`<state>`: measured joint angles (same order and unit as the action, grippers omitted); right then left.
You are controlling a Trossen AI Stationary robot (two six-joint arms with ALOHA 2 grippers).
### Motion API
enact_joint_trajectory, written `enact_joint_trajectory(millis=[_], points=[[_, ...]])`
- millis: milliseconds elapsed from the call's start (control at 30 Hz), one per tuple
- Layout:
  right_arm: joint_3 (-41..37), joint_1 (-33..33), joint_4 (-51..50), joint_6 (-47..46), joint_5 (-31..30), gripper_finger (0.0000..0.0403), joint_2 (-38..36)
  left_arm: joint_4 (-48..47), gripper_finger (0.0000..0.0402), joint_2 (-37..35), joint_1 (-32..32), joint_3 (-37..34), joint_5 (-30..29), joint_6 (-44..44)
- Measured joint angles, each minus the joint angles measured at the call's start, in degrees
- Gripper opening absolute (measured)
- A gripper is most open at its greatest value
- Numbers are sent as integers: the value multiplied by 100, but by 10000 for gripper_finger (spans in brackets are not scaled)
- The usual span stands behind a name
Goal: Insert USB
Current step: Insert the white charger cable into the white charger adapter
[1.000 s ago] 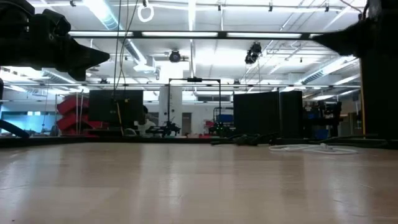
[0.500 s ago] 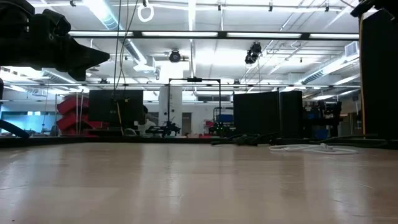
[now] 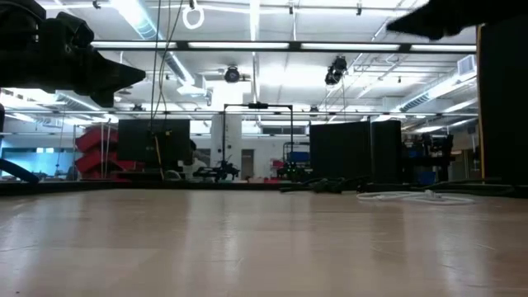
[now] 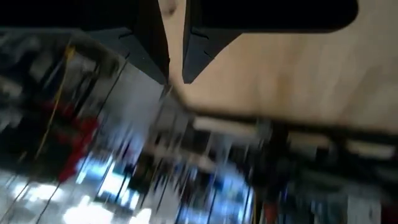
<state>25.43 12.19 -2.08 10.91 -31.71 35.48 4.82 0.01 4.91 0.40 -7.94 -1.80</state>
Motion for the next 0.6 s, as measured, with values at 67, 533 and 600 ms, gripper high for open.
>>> enact_joint_trajectory(millis=[67,533,600], points=[[-4,0,-403,-282,8,21,431,-2,1,0,0,0,0,0],[-7,-995,-1260,-1705,2053,56,2524,-1,1,0,2,0,0,1],[-7,-1030,-1314,-1711,1956,60,2611,0,1,0,1,0,0,0]])
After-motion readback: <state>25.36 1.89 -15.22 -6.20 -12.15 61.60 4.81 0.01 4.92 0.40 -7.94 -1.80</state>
